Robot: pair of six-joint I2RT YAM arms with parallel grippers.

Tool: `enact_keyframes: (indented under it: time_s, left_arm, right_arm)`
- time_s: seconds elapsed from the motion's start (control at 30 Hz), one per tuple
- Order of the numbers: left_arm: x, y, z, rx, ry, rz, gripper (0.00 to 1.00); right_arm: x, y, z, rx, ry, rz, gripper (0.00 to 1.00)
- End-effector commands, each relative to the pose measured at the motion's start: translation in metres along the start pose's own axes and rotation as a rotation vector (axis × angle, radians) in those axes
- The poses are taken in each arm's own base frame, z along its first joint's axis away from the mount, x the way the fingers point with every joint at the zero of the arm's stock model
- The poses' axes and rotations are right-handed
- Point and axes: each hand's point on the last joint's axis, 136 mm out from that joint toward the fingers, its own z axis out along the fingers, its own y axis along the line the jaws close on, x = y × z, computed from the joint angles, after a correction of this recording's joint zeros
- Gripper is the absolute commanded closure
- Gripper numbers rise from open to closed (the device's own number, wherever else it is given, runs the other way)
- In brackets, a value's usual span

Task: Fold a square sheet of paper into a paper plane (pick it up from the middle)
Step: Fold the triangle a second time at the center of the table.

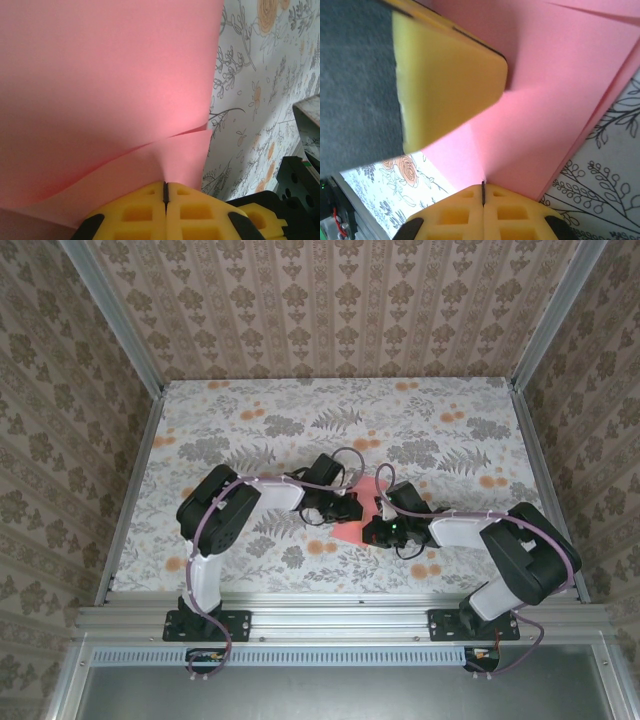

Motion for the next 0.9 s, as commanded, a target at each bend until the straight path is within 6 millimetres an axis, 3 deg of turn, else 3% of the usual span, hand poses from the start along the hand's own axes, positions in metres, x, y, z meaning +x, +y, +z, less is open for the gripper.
enact_keyframes:
  time_s: [0.0,0.5,0.67,0.87]
  left_arm:
    - [-0.020,0.047,-0.005,-0.141,-0.055,-0.051,0.94]
    - [-0.047,0.067,-0.022,-0.205,-0.072,-0.041,0.94]
    - [-0.055,0.058,-0.026,-0.185,-0.080,-0.025,0.94]
    - [-0.064,0.037,-0.036,-0.139,-0.105,-0.002,0.94]
  right_arm:
    - [0.042,-0.050,-0.002,0.198,0.113,0.051,1.00]
    - [0.048,-0.046,-0.007,0.193,0.122,0.038,1.00]
    - [0.047,-0.041,-0.008,0.176,0.116,0.035,1.00]
    - [0.034,-0.013,-0.014,0.080,0.079,0.016,0.98]
